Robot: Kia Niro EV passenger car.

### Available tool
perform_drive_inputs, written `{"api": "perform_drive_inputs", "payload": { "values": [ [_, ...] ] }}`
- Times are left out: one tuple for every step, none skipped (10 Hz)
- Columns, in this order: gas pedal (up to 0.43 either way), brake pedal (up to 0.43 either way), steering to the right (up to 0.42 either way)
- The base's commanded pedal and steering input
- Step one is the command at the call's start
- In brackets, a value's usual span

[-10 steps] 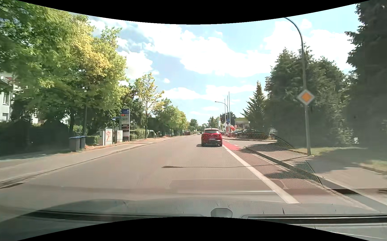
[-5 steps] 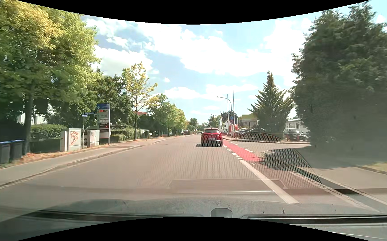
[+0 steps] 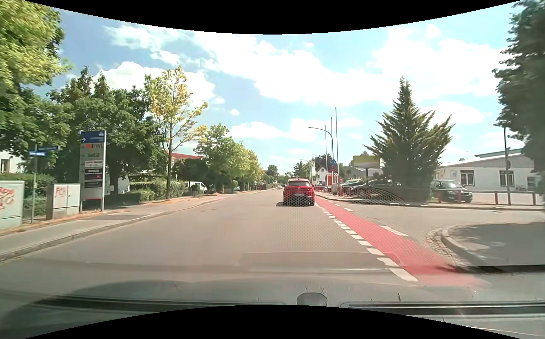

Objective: Follow the waypoints while adhering to traffic rules and regulations

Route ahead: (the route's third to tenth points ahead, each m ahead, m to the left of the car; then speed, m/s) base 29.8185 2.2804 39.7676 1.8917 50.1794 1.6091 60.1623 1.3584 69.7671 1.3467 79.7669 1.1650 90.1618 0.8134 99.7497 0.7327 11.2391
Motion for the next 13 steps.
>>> {"api": "perform_drive_inputs", "payload": {
  "values": [
    [0.110, 0.006, 0.000],
    [0.110, 0.006, 0.001],
    [0.110, 0.006, 0.001],
    [0.098, 0.006, 0.001],
    [0.098, 0.006, 0.002],
    [0.087, 0.006, 0.002],
    [0.087, 0.006, 0.002],
    [0.087, 0.006, 0.002],
    [0.087, 0.006, 0.002],
    [0.087, 0.006, 0.002],
    [0.087, 0.000, 0.002],
    [0.087, 0.006, 0.002],
    [0.087, 0.006, 0.002]
  ]
}}
